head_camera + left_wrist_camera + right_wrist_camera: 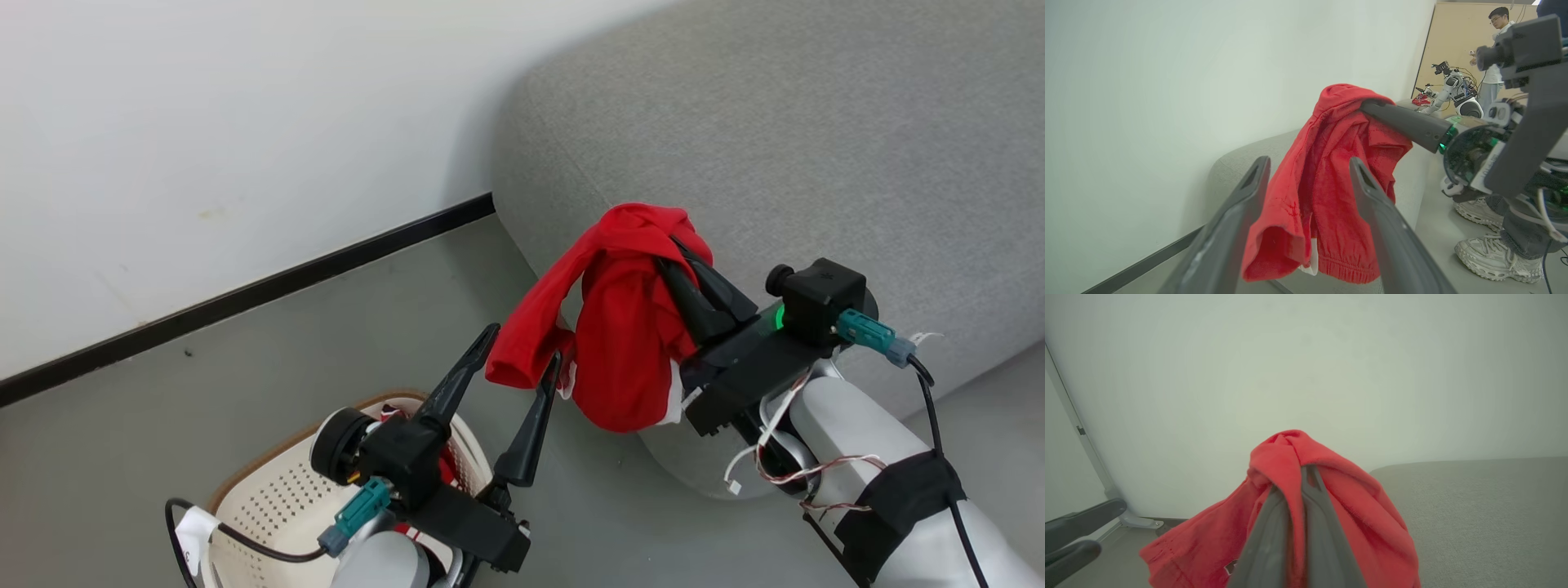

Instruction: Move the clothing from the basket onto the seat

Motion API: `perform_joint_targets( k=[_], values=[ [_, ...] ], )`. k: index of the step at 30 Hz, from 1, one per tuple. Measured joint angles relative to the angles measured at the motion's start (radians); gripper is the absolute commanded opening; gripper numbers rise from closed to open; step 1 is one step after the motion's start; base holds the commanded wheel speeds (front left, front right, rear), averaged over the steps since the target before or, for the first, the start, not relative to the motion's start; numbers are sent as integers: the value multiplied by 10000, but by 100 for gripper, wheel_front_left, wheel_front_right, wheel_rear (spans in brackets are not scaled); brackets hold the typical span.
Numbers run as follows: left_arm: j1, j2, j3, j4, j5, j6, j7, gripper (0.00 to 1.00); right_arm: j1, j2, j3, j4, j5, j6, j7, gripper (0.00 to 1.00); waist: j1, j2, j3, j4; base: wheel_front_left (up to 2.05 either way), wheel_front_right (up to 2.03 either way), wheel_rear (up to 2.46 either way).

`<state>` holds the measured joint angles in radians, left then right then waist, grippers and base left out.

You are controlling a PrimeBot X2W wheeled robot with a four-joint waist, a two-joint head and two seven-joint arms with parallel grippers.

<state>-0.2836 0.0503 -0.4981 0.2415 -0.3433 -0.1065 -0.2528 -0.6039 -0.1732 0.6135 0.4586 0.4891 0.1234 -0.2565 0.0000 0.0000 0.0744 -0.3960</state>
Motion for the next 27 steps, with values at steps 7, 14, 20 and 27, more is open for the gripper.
perform_joint_targets(
  k=[7,14,20,27],
  values=[
    [-2,-6,-209,-50,0,-8,0,100,236,-253,-284,-343,-17,0,-2,0,0,0,-59,-663,0,0,0],
    [-46,-8,-531,-84,-2,-8,0,100,286,-570,-907,-512,-61,0,0,0,0,0,153,-930,0,0,0],
    [-254,-8,-949,-79,-79,-8,0,100,-95,-1181,-1728,-489,-71,-19,-2,0,0,0,426,-876,0,0,0],
    [-326,10,-1103,-31,-86,6,0,100,-759,-1829,-2654,-263,-71,-138,-2,0,1,0,818,-569,0,0,0]
  ],
)
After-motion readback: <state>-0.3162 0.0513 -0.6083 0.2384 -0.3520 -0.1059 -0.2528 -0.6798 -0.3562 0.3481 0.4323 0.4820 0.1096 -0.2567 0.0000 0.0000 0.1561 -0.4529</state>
